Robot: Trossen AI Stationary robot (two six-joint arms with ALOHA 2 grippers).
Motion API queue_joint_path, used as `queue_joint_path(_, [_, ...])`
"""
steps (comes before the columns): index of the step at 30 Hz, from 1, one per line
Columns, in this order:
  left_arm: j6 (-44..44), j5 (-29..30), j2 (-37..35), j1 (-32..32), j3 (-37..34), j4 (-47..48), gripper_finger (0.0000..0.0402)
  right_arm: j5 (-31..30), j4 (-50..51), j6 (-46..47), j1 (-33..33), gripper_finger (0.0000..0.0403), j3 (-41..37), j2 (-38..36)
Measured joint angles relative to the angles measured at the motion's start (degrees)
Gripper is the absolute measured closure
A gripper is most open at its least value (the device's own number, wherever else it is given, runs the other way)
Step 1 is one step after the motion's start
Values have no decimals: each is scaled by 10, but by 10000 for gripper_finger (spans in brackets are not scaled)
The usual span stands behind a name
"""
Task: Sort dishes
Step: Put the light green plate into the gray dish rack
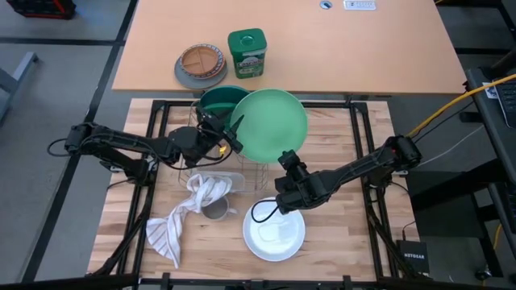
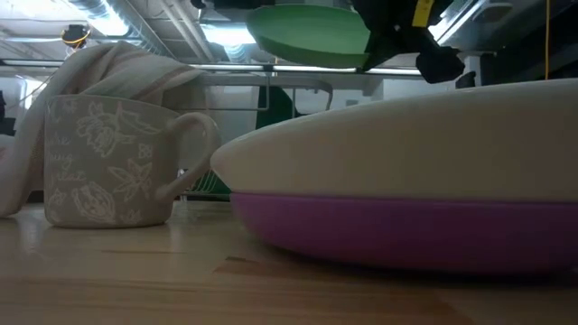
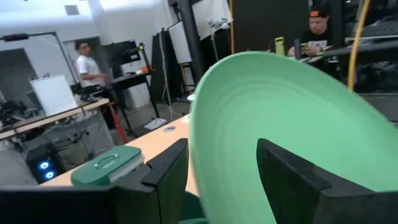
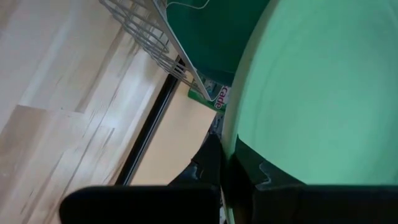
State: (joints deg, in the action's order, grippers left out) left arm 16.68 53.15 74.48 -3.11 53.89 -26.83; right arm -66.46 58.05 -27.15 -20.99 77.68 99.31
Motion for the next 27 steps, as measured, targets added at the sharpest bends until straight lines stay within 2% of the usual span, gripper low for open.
queue_joint_path(15, [-34, 0, 0, 51, 0, 10, 224, -15, -1, -5, 0, 394, 0, 0])
queue_joint_path(27, [-33, -29, 0, 50, 0, 40, 322, -19, -14, -26, 0, 394, 1, 0])
